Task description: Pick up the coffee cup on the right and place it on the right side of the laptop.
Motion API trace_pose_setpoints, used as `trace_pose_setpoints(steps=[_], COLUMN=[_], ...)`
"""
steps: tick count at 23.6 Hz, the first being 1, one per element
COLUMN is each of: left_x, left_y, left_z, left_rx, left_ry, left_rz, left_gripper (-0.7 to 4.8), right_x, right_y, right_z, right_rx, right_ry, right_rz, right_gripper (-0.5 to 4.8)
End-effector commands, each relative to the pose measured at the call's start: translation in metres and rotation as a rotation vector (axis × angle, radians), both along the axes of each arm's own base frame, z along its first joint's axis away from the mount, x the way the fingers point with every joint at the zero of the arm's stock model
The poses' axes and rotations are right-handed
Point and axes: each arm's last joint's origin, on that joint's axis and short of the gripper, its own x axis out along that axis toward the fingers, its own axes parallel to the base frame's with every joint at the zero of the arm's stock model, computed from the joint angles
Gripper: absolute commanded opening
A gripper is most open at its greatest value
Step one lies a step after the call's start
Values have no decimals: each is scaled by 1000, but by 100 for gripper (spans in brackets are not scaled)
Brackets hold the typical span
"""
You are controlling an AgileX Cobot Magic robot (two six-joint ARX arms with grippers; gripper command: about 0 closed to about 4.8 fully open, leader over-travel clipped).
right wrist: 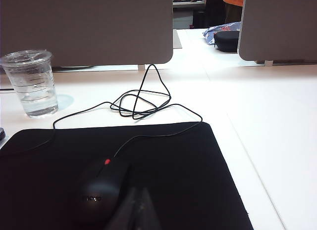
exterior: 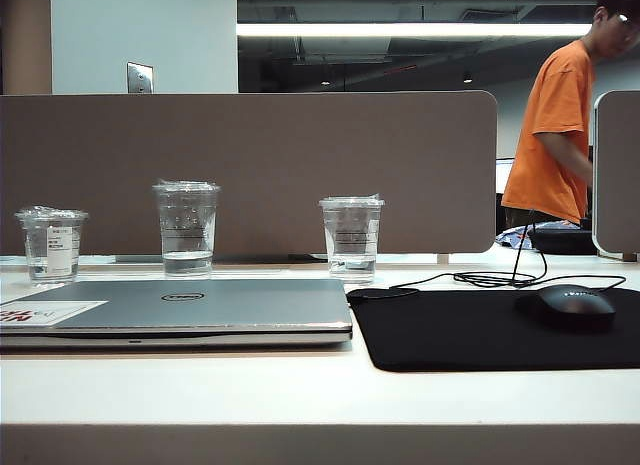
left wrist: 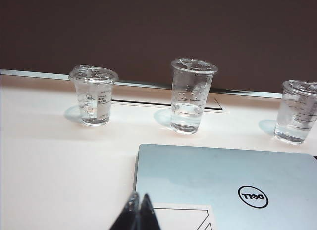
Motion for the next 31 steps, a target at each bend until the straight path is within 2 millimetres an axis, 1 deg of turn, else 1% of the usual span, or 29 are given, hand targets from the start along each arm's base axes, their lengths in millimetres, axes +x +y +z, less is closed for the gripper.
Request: trace_pose_setpoints(steps=[1,4,12,14,15,16,18,21,24,26,27,31], left_x=[0,0,0,-1,-2,-3,-5,-7,-6,-2,2,17], left_y=[0,0,0,0,0,1,1,1,1,0,-1,-5], left_z=[2,2,2,5,10,16,24,35,48,62,71,91], left_rx=[52,107,107,100,65,36,5,-10,-8,-6,-3,3], left_ry=[-13,-14,-15,-24,-36,-51,-66,-62,-43,-31,-17,7], left_rz=[5,8,8,9,10,15,26,25,9,-13,-41,-119], left_gripper=[-6,-5,-6,-6,-5,-5,-6,-6,-6,-6,-6,-5], right_x=[0,0,0,-1,-2,-4,-7,-9,-6,2,11,40], right_y=[0,0,0,0,0,0,0,0,0,1,3,7], right_z=[1,2,3,7,14,25,38,56,76,92,101,114], right_rx=[0,0,-30,-29,-28,-28,-27,-27,-28,-30,-33,-37], right_ry=[-21,-40,-39,-53,-73,-100,-129,-150,-149,-156,-166,-145], right_rz=[1,1,-3,-3,-3,-4,-5,-4,5,42,82,181], right_gripper=[-1,-1,-1,-1,-2,-2,-2,-2,-2,-2,-2,-2])
